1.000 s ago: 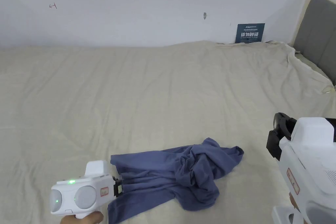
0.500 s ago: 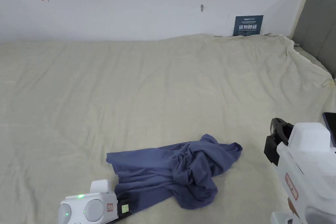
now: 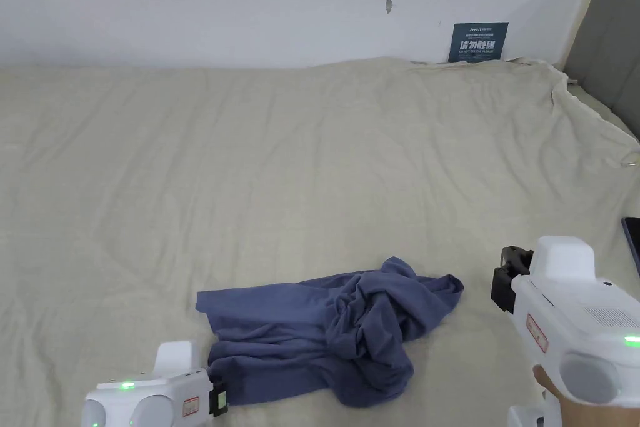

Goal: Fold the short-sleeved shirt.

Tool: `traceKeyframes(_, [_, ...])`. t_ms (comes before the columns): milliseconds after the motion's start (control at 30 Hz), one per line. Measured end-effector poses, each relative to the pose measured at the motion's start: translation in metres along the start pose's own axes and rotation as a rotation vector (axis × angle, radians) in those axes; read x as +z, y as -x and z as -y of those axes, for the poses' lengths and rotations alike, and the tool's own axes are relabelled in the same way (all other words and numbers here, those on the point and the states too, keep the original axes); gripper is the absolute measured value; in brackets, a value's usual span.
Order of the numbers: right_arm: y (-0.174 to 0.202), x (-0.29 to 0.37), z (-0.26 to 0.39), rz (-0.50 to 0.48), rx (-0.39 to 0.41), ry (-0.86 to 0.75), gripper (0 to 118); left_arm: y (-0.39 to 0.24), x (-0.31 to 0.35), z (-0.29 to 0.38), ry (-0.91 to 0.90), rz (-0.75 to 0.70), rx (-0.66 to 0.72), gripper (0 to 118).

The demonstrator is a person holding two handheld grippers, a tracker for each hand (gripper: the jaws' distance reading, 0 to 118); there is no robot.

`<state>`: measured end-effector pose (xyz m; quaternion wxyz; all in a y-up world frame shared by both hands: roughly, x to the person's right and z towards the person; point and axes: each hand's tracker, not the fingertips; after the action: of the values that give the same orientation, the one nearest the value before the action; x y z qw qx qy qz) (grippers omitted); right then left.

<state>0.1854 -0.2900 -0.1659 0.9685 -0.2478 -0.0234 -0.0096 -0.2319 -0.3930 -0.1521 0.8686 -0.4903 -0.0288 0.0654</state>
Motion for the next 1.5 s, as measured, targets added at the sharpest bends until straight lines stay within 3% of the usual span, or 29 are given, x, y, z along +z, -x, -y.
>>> traceKeyframes(100, [-0.007,-0.041,0.006,-0.014,-0.04,0.083,20,0.001,0.016,-0.008,-0.045,0.023,-0.005,5])
traceKeyframes(133, [-0.009,-0.056,0.008,-0.026,-0.043,0.123,34,0.002,0.021,-0.011,-0.059,0.032,-0.006,5])
traceKeyframes(233, [-0.007,-0.092,0.015,-0.031,-0.052,0.207,60,0.001,0.028,-0.019,-0.08,0.046,-0.016,5])
traceKeyframes(333, [-0.006,-0.127,0.022,-0.035,-0.077,0.291,77,0.0,0.03,-0.024,-0.09,0.057,-0.021,5])
traceKeyframes(433, [-0.005,-0.159,0.03,-0.036,-0.105,0.368,83,0.0,0.029,-0.026,-0.09,0.068,-0.017,5])
traceKeyframes(600, [0.011,-0.187,0.037,-0.036,-0.074,0.445,76,0.003,0.027,-0.029,-0.087,0.077,-0.009,5])
traceKeyframes(667, [0.02,-0.187,0.041,-0.042,-0.082,0.475,49,0.003,0.027,-0.029,-0.086,0.081,-0.006,5])
traceKeyframes(733, [0.024,-0.189,0.045,-0.053,-0.083,0.496,44,0.004,0.025,-0.029,-0.084,0.081,-0.006,5])
traceKeyframes(833, [0.033,-0.178,0.046,-0.072,-0.049,0.491,9,0.005,0.025,-0.028,-0.082,0.084,-0.006,5])
traceKeyframes(1133, [0.029,-0.104,0.004,-0.127,-0.062,0.328,5,0.011,0.037,-0.028,-0.111,0.134,0.044,5])
traceKeyframes(1500, [-0.019,-0.034,-0.076,-0.213,-0.156,0.089,5,0.049,0.089,-0.082,-0.272,0.22,0.187,5])
